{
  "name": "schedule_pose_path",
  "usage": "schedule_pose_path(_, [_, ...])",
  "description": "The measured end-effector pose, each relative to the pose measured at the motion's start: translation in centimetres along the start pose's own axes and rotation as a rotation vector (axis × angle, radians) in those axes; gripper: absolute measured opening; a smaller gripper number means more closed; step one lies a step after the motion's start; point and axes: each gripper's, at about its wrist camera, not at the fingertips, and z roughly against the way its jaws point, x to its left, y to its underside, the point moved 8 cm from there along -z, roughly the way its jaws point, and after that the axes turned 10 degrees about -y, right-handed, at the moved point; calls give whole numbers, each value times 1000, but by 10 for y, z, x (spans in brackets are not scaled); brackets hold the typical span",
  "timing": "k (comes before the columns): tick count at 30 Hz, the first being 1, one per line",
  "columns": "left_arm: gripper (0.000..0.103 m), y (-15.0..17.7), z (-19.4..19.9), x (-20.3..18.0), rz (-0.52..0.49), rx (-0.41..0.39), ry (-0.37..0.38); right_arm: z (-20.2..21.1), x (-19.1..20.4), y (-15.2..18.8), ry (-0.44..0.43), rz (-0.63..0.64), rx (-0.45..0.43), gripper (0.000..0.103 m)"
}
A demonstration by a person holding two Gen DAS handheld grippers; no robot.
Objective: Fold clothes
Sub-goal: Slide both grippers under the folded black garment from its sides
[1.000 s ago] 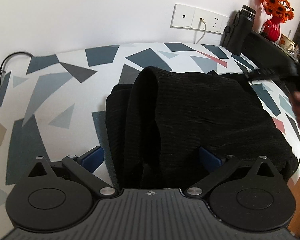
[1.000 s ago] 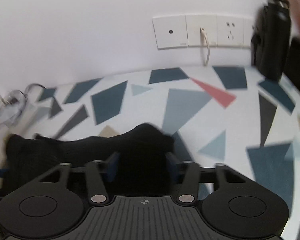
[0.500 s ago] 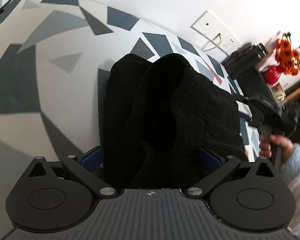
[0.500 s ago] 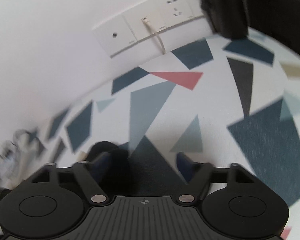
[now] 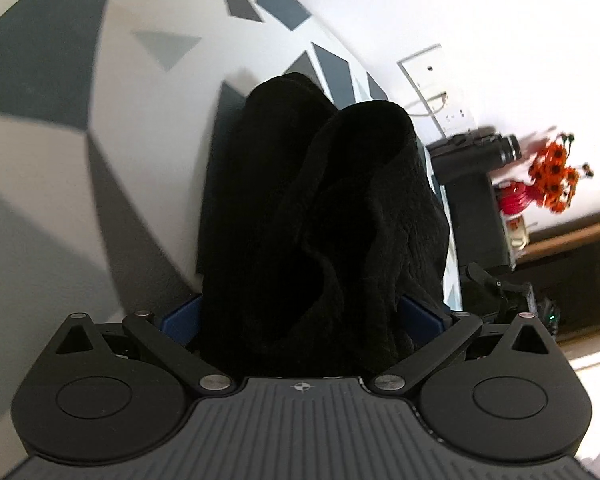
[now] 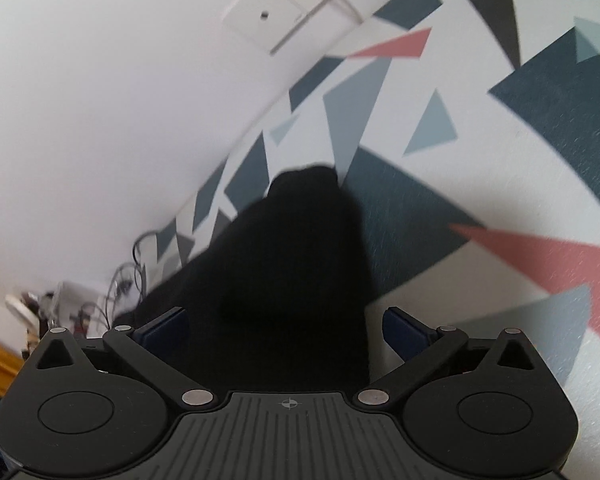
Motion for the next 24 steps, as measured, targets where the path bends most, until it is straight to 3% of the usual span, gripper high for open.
schedule_pose_path(10, [103, -21, -23, -26, -197, 36, -109, -25, 4, 14, 14, 48, 110, 102])
schedule_pose_path(17, [103, -40, -33, -32, -262, 7, -119, -28, 8, 20, 22, 133, 155, 102])
schedule_pose_path(20, [102, -30, -33, -39, -304, 20, -184, -31, 13, 24, 48, 205, 187, 102])
schedule_pose_path(24, [102, -3, -23, -38, -279, 26, -189, -35, 20, 29, 82, 301, 229, 102])
